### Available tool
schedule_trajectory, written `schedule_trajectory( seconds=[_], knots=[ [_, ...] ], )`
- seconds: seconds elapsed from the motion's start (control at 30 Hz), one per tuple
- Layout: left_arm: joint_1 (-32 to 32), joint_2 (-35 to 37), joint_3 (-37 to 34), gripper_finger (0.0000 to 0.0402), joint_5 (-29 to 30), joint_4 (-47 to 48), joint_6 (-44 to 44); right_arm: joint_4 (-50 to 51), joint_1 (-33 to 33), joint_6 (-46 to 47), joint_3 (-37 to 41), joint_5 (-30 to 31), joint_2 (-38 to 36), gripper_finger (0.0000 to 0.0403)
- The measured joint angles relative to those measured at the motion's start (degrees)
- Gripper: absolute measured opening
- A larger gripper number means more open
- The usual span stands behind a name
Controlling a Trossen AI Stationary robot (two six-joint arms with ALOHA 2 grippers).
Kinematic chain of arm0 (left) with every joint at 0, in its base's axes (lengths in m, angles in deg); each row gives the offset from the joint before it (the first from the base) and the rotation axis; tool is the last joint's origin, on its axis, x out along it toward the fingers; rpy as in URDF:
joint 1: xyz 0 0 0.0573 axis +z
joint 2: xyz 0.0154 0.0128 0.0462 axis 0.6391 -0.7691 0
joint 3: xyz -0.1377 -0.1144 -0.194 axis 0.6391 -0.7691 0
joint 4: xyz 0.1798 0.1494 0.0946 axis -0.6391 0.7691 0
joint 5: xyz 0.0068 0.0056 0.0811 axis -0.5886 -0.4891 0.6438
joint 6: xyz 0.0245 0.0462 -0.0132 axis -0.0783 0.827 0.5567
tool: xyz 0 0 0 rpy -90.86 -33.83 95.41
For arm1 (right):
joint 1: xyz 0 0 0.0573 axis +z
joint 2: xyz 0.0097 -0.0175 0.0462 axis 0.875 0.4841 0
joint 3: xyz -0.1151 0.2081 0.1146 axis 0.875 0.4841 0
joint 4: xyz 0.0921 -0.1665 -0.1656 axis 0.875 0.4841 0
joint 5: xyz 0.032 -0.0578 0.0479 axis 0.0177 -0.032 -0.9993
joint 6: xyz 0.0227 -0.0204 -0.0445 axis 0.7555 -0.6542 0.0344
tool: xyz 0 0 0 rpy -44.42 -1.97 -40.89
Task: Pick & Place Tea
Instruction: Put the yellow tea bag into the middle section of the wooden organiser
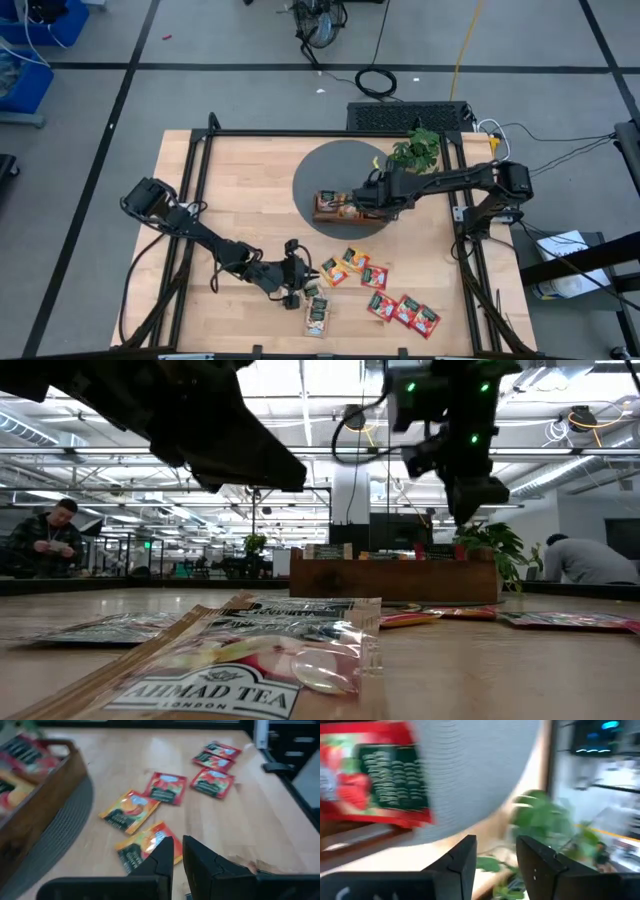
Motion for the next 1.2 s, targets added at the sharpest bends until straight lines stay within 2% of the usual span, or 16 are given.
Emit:
schedule_trajectory(
  seconds=[0.13,0.27,0.4,0.5,0.63,0.77,0.9,1.1,1.2],
  knots=[
    [0.65,0.0,0.0,0.0047,0.34,4.45,-5.19,-4.31,3.98,1.86,2.62,0.68,-6.27,0.0108],
    [1.74,-0.02,-0.02,0.0047,-0.01,8.87,-9.47,-16.77,9.85,1.32,10.94,-1.96,-13.89,0.0058],
    [2.53,-0.07,-0.01,0.0047,-0.53,8.79,-12.35,-39.46,15.75,-1.37,24.18,-6.57,-20.59,0.0008],
    [3.07,-1.06,0.0,0.0047,-3.04,8.92,-14.29,-59.77,18.71,-4.5,34.19,-11.18,-22.28,0.001],
    [4.36,-1.59,0.11,0.0047,-2.73,8.62,-15.99,-80.08,21.22,-8.79,42.45,-14.25,-21.17,0.0008],
    [5.76,-1.92,-0.03,0.0047,-5.38,9.26,-17.65,-91.34,22.56,-9.36,44.25,-22.79,-18.75,0.0002],
    [7.02,-1.88,0.0,0.0047,-6.72,9.28,-21.03,-95.92,23.91,-11.45,44.23,-26.36,-14.21,0.0002],
    [7.99,-1.88,0.0,0.0047,-4.15,8.66,-22.98,-104.55,25.52,-12.92,44.13,-30.75,-5.78,0.0002],
    [8.89,-1.88,0.0,0.0047,-4.24,9.1,-26.74,-105.67,26.19,-13.82,40.87,-32.14,-1.96,0.0001]
  ],
)
